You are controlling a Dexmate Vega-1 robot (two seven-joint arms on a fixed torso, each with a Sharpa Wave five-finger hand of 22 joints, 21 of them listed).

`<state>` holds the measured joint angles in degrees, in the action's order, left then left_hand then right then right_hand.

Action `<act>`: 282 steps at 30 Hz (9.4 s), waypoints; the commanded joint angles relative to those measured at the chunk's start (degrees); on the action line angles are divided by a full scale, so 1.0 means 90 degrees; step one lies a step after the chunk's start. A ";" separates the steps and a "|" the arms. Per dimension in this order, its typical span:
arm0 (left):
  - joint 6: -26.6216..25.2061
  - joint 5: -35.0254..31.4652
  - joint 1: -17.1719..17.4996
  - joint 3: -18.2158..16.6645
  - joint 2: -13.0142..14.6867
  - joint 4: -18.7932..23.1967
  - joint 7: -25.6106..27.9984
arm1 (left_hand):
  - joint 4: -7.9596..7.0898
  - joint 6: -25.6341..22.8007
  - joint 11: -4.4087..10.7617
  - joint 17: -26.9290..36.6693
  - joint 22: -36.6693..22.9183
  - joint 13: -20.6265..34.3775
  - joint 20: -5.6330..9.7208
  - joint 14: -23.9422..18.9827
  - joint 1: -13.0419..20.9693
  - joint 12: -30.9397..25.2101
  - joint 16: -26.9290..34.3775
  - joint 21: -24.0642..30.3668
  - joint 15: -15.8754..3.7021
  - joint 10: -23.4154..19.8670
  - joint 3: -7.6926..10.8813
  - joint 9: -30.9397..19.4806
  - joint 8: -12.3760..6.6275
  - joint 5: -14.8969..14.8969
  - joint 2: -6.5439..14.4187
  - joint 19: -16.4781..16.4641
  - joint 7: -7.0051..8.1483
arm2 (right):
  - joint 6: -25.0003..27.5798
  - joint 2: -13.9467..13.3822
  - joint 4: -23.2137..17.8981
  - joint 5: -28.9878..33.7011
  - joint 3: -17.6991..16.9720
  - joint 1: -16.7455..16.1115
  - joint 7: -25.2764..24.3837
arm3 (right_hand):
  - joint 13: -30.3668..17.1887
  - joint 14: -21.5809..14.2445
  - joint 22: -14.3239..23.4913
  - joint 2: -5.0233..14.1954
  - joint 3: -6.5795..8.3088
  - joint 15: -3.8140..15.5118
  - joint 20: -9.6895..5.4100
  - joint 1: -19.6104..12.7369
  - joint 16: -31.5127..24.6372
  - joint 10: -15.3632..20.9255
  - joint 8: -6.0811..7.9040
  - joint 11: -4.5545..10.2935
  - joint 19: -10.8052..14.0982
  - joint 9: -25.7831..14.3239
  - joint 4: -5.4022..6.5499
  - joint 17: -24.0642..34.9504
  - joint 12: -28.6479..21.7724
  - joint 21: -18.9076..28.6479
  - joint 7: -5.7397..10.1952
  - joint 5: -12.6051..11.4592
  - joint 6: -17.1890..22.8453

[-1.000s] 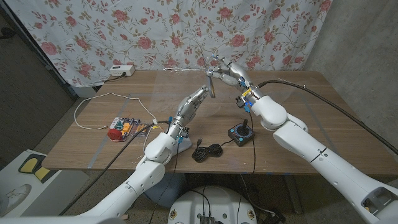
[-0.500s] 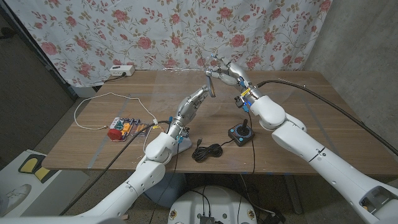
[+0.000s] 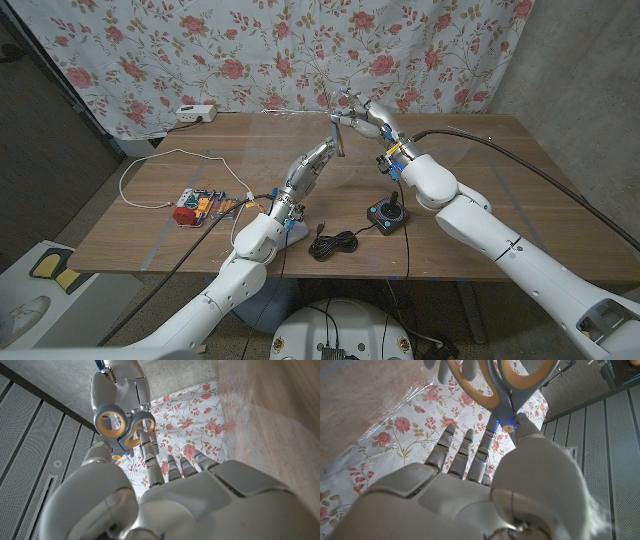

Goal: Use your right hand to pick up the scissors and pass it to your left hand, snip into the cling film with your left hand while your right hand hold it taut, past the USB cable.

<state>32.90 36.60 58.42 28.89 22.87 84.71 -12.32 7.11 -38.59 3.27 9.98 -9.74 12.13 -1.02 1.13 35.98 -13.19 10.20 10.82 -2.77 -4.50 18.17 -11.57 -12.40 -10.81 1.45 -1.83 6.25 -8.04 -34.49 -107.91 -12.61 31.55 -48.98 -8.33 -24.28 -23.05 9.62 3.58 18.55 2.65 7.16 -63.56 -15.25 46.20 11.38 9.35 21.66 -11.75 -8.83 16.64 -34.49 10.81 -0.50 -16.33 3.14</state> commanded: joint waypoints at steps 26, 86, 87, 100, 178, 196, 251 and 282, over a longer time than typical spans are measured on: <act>0.0044 0.0433 0.0027 0.0047 -0.0148 -0.0076 -0.0370 | 0.0051 -0.0081 -0.0003 0.0017 -0.0029 0.0009 0.0020 0.0008 0.0054 -0.0053 0.0046 0.0029 -0.0007 -0.0059 -0.0020 -0.0029 0.0032 -0.0035 0.0065 -0.0033 -0.0014 | 0.0081 0.0005 -0.0062 0.0118 0.0159 0.0057 -0.0091 | -0.0020 -0.0025 0.0007 0.0043 -0.0038 0.0611 0.0009 -0.0003 0.0045 0.0127 0.0074 0.0108 -0.0025 -0.0013 -0.0005 0.0012 -0.0060 -0.0001 0.0037 -0.0052 0.0166; 0.0194 -0.0087 0.0141 0.0097 -0.0299 -0.0084 0.0116 | 0.0169 -0.0159 -0.0013 0.0013 -0.0030 0.0007 -0.0012 -0.0117 0.0357 -0.0080 0.0079 0.0056 0.0016 -0.0163 0.0066 -0.0036 0.0034 -0.0002 0.0264 -0.0145 -0.0067 | 0.0243 -0.0014 -0.0302 0.0195 0.0292 0.0026 -0.0276 | 0.0010 -0.0015 0.0008 0.0052 -0.0078 0.0623 0.0083 0.0018 0.0085 0.0132 0.0082 0.0115 -0.0117 -0.0012 -0.0002 0.0021 -0.0075 -0.0018 0.0093 -0.0072 0.0282; 0.0205 -0.0113 0.0148 0.0094 -0.0307 -0.0075 0.0156 | 0.0172 -0.0184 -0.0021 0.0013 -0.0030 0.0007 -0.0009 -0.0146 0.0368 -0.0099 0.0087 0.0058 0.0009 -0.0213 0.0067 -0.0037 0.0026 0.0003 0.0267 -0.0154 -0.0072 | 0.0247 -0.0018 -0.0302 0.0206 0.0306 0.0031 -0.0261 | 0.0009 -0.0018 0.0008 0.0052 -0.0077 0.0621 0.0081 0.0016 0.0085 0.0130 0.0084 0.0114 -0.0115 -0.0012 -0.0004 0.0020 -0.0075 -0.0016 0.0096 -0.0073 0.0289; 0.0247 -0.0302 0.0151 0.0136 -0.0348 0.0019 0.0385 | 0.0185 -0.0167 -0.0025 0.0013 -0.0034 0.0007 0.0016 -0.0219 0.0427 -0.0107 0.0093 0.0068 -0.0022 -0.0251 0.0074 -0.0035 0.0051 0.0020 0.0295 -0.0203 0.0011 | 0.0252 -0.0016 -0.0307 0.0220 0.0349 0.0031 -0.0230 | -0.0007 -0.0014 0.0008 0.0054 -0.0065 0.0616 0.0118 0.0023 0.0107 0.0121 0.0081 0.0116 -0.0141 -0.0011 -0.0005 0.0011 -0.0087 -0.0018 0.0095 -0.0084 0.0303; 0.0404 -0.0466 0.0154 0.0314 -0.0749 -0.0113 0.0732 | 0.0159 -0.0199 0.0040 0.0020 -0.0049 -0.0032 0.0053 -0.0318 0.1083 -0.0047 0.0042 0.0059 -0.0101 -0.0453 -0.0100 0.0079 0.0157 0.0036 0.0132 -0.0477 0.0064 | 0.0178 0.0131 -0.0388 0.0348 0.0301 -0.0406 -0.0850 | -0.0005 0.0087 0.0008 0.0047 -0.0090 0.0565 0.0216 0.0069 0.0179 0.0028 0.0084 0.0145 -0.0296 -0.0012 -0.0007 0.0011 -0.0072 -0.0027 0.0171 -0.0100 0.0426; 0.0361 -0.0453 0.0163 0.0316 -0.0732 -0.0080 0.0737 | 0.0140 -0.0209 0.0010 0.0019 -0.0051 -0.0029 0.0050 -0.0303 0.1120 -0.0026 0.0045 0.0053 -0.0088 -0.0439 -0.0143 0.0075 0.0163 0.0056 0.0190 -0.0463 0.0062 | 0.0219 0.0130 -0.0461 0.0296 0.0174 -0.0562 -0.1125 | -0.0003 0.0109 0.0008 0.0051 -0.0085 0.0570 0.0238 0.0071 0.0192 0.0021 0.0092 0.0147 -0.0313 -0.0011 -0.0010 0.0007 -0.0071 -0.0020 0.0197 -0.0105 0.0475; 0.0262 -0.0437 -0.0026 0.0491 -0.0847 -0.0287 0.0485 | 0.0114 -0.0162 0.0016 0.0019 -0.0064 -0.0018 0.0128 -0.0400 0.1099 -0.0045 0.0058 0.0100 -0.0140 -0.0537 -0.0247 0.0069 0.0177 0.0061 0.0212 -0.0596 0.0068 | 0.0199 0.0212 -0.0449 0.0230 0.0070 -0.0777 -0.1197 | 0.0011 0.0147 0.0007 0.0053 -0.0064 0.0553 0.0312 0.0098 0.0218 0.0020 0.0085 0.0150 -0.0432 -0.0011 -0.0005 -0.0007 -0.0069 -0.0031 0.0195 -0.0120 0.0546; 0.0213 -0.0638 0.0014 0.0514 -0.0857 -0.0176 0.0694 | 0.0081 -0.0181 0.0017 0.0022 -0.0080 -0.0005 0.0124 -0.0580 0.1076 -0.0119 0.0111 0.0129 -0.0199 -0.0757 -0.0290 0.0066 0.0161 0.0053 0.0348 -0.0687 0.0020 | 0.0283 0.0107 -0.0694 0.0373 0.0070 -0.0966 -0.1398 | 0.0004 0.0142 0.0007 0.0043 -0.0047 0.0541 0.0331 0.0091 0.0222 0.0023 0.0082 0.0148 -0.0448 -0.0009 -0.0019 -0.0021 -0.0080 -0.0017 0.0210 -0.0133 0.0601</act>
<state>34.87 32.64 58.57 33.35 15.13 82.80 -7.34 7.80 -40.12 3.45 9.97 -10.28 11.86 0.10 -3.50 45.47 -13.69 10.64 11.53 -4.30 -10.53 15.22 -10.80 -10.76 -10.37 4.01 -7.28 6.75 -5.90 -33.35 -113.43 -10.00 31.68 -57.35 -20.28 -24.04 -21.93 9.62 3.60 17.68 2.34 10.03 -62.79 -13.50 45.81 11.87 9.74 17.55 -11.75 -9.08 16.51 -34.99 10.60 1.31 -17.00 7.88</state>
